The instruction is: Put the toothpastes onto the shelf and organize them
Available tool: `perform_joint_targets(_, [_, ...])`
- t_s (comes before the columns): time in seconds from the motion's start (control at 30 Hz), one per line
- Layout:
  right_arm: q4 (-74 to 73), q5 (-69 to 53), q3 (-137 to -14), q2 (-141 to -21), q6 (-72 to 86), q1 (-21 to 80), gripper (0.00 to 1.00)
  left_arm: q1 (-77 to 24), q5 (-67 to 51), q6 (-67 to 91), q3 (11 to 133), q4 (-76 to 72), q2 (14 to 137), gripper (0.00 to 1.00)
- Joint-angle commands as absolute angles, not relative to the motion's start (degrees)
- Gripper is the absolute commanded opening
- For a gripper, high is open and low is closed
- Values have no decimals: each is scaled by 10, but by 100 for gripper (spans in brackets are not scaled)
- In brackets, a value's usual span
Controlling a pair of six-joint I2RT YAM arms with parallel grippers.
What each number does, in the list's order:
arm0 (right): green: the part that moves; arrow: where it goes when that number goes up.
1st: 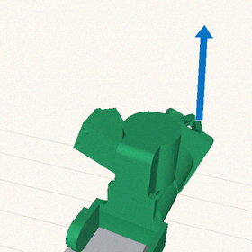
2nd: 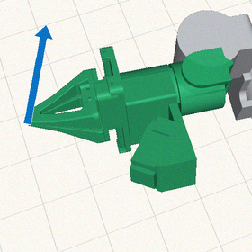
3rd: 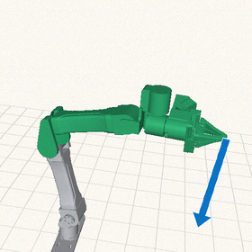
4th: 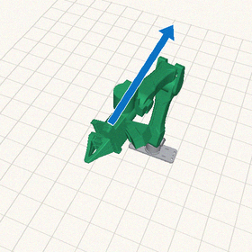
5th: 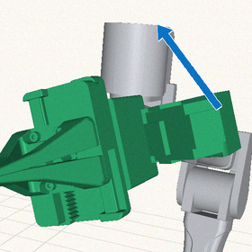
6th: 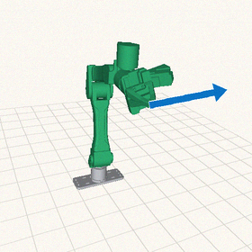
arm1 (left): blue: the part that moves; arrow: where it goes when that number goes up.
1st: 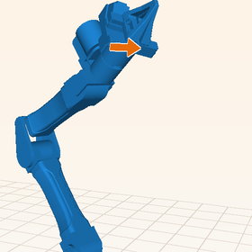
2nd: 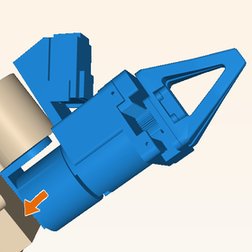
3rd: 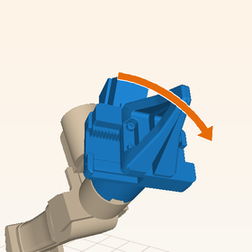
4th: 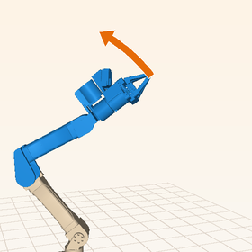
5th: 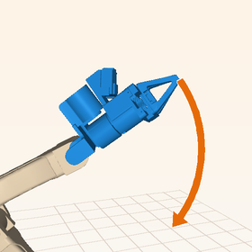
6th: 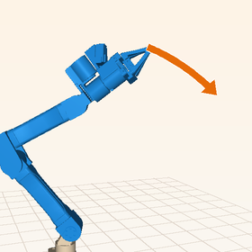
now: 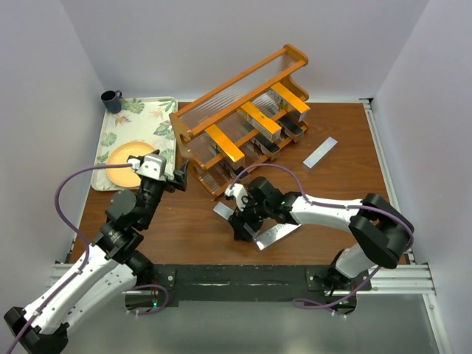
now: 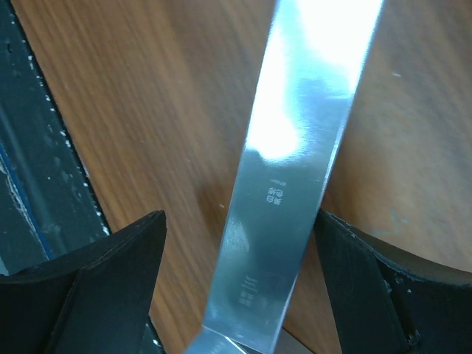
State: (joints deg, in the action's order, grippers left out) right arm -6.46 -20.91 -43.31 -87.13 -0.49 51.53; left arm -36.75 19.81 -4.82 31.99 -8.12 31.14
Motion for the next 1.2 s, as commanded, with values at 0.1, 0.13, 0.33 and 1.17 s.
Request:
perform_joint_targets(0.1, [-56, -92, -447, -857, 60, 557, 86, -364, 205, 100, 323, -17, 300, 91])
perform_joint_targets(0.13, [-53, -77, -440, -849, 75, 559, 86, -364, 200, 110, 323, -9, 299, 91])
perform_joint_targets(0.33, [-35, -4, -374, -781, 137, 570, 84, -364, 184, 187, 324, 57, 308, 91])
perform_joint_targets(1.17, [-53, 221, -397, -785, 137, 737, 32, -364, 168, 450, 323, 208, 328, 88])
